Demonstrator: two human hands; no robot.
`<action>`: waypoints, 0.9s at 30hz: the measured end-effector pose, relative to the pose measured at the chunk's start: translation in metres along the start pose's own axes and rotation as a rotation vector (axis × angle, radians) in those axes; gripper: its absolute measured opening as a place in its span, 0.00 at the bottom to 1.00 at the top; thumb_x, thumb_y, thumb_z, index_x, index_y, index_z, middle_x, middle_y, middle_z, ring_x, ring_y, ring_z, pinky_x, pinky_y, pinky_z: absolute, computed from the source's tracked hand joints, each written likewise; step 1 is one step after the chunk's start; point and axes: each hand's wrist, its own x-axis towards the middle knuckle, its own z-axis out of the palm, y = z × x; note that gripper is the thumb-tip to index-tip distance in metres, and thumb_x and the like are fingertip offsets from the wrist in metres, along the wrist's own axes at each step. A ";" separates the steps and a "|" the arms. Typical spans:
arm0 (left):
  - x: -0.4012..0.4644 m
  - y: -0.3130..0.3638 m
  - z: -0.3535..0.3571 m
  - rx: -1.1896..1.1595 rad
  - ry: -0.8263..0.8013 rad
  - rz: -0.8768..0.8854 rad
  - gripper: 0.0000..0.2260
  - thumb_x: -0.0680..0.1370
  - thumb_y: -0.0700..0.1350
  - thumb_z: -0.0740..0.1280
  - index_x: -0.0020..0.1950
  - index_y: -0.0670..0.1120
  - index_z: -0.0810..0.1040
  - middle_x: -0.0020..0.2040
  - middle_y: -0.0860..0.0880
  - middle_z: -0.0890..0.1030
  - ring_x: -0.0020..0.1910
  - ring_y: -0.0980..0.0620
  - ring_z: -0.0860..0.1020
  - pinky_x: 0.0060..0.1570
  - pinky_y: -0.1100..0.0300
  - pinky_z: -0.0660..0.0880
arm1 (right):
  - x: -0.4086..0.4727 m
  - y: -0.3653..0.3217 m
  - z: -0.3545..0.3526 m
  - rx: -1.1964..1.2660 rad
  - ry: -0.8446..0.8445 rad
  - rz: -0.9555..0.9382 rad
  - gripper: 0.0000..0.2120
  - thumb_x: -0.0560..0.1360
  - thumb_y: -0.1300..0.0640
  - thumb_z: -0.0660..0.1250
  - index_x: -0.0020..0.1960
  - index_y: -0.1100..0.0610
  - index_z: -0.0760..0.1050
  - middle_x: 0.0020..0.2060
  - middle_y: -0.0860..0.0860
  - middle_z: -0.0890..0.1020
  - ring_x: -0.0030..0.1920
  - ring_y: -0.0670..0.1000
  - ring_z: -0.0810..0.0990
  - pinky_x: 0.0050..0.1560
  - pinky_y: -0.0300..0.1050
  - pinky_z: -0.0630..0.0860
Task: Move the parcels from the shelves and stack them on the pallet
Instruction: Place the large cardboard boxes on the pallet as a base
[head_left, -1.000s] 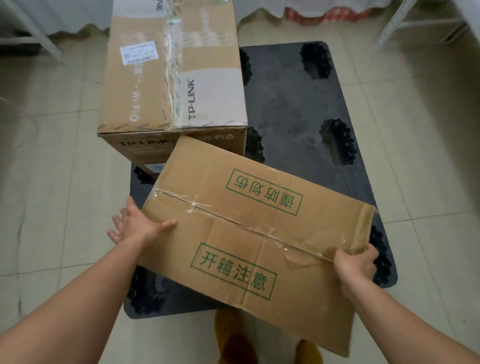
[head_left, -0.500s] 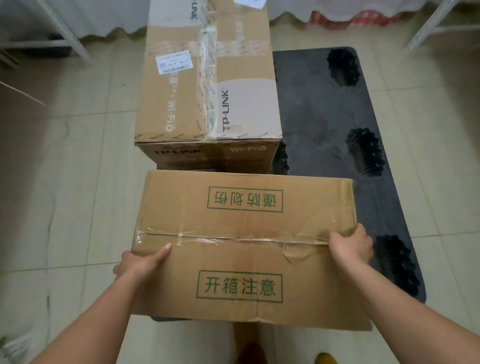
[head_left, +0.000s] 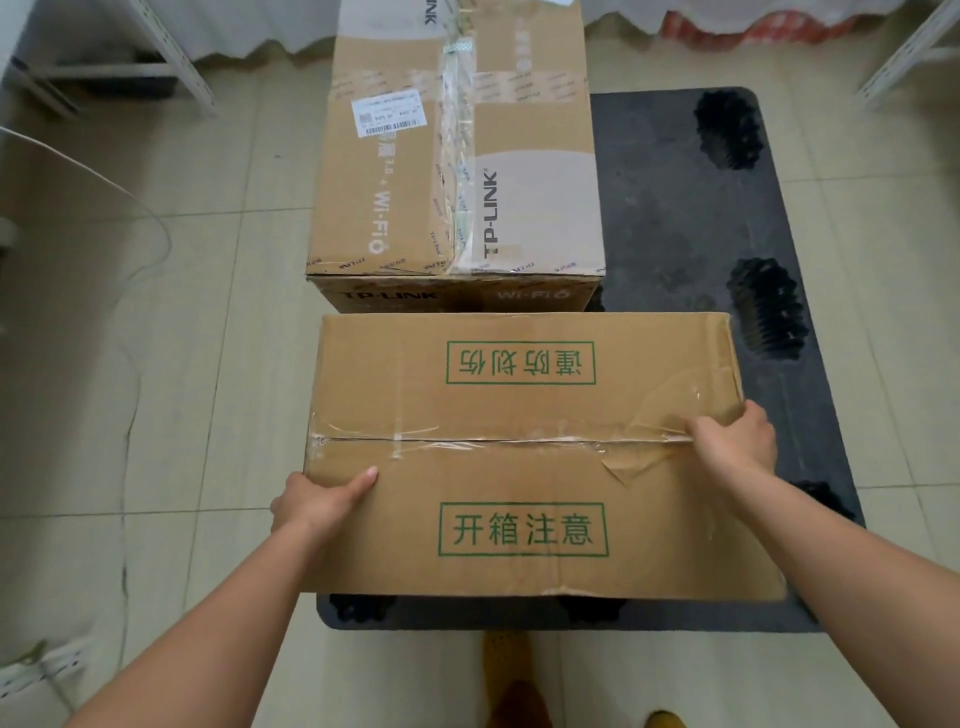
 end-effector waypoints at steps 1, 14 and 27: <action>0.000 0.001 0.002 -0.003 0.001 0.005 0.44 0.63 0.66 0.77 0.69 0.42 0.69 0.67 0.40 0.73 0.64 0.37 0.73 0.64 0.42 0.71 | 0.001 -0.001 -0.001 -0.003 -0.009 -0.006 0.37 0.73 0.51 0.66 0.78 0.55 0.55 0.75 0.56 0.62 0.73 0.62 0.63 0.72 0.64 0.63; -0.006 0.026 0.009 0.025 0.087 -0.008 0.42 0.67 0.65 0.75 0.71 0.40 0.67 0.68 0.38 0.72 0.64 0.35 0.72 0.63 0.42 0.71 | 0.017 -0.008 -0.015 0.221 -0.164 -0.036 0.40 0.75 0.53 0.67 0.80 0.53 0.49 0.78 0.53 0.56 0.76 0.59 0.59 0.74 0.59 0.59; -0.060 0.033 0.016 0.045 0.129 0.161 0.29 0.75 0.46 0.70 0.73 0.41 0.65 0.68 0.39 0.72 0.65 0.36 0.72 0.64 0.43 0.72 | -0.018 0.009 -0.012 -0.100 -0.109 -0.255 0.38 0.76 0.58 0.66 0.80 0.57 0.49 0.80 0.53 0.50 0.79 0.54 0.49 0.78 0.52 0.50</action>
